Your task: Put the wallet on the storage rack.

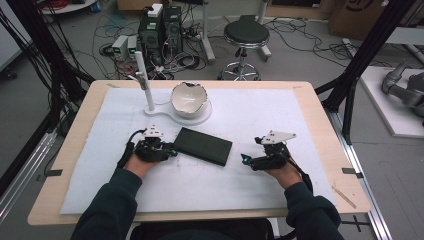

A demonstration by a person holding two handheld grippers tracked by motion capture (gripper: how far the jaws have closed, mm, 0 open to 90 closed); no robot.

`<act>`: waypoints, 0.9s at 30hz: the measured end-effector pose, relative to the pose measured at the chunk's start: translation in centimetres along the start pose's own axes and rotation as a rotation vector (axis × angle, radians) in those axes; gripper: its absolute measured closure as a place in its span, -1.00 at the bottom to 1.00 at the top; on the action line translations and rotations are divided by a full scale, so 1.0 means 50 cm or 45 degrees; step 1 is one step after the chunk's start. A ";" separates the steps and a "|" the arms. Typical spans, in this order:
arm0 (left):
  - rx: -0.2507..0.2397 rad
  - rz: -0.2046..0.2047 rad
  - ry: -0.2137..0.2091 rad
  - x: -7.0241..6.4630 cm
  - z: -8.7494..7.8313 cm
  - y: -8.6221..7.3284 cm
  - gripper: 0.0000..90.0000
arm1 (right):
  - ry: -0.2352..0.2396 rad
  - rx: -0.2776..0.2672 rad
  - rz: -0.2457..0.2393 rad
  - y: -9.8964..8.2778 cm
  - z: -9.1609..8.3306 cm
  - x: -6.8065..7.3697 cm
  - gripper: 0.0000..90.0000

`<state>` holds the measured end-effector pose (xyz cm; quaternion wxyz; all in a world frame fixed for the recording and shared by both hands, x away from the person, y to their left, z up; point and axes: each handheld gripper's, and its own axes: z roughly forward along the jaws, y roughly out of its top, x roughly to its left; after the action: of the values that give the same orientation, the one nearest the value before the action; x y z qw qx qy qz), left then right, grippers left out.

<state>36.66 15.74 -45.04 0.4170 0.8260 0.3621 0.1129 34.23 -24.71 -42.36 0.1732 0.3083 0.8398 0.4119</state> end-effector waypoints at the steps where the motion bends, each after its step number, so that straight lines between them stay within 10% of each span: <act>1: -0.002 0.017 0.005 -0.005 0.003 0.001 0.41 | 0.007 0.006 -0.019 0.001 0.005 0.005 -0.63; 13: -0.007 0.016 0.003 -0.007 0.005 0.003 0.38 | 0.100 -0.006 -0.207 0.023 0.076 0.051 -0.63; 23: -0.114 -0.089 0.049 0.016 -0.022 0.006 0.09 | 0.164 0.059 -0.347 0.031 0.126 0.085 -0.60; 27: -0.180 -0.171 0.067 0.037 -0.046 0.004 0.09 | 0.118 0.069 -0.399 0.029 0.123 0.085 -0.23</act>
<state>36.95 18.34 -43.66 0.4713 0.7651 0.4187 0.1314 34.95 -17.63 -45.06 0.1880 0.1586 0.8955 0.3709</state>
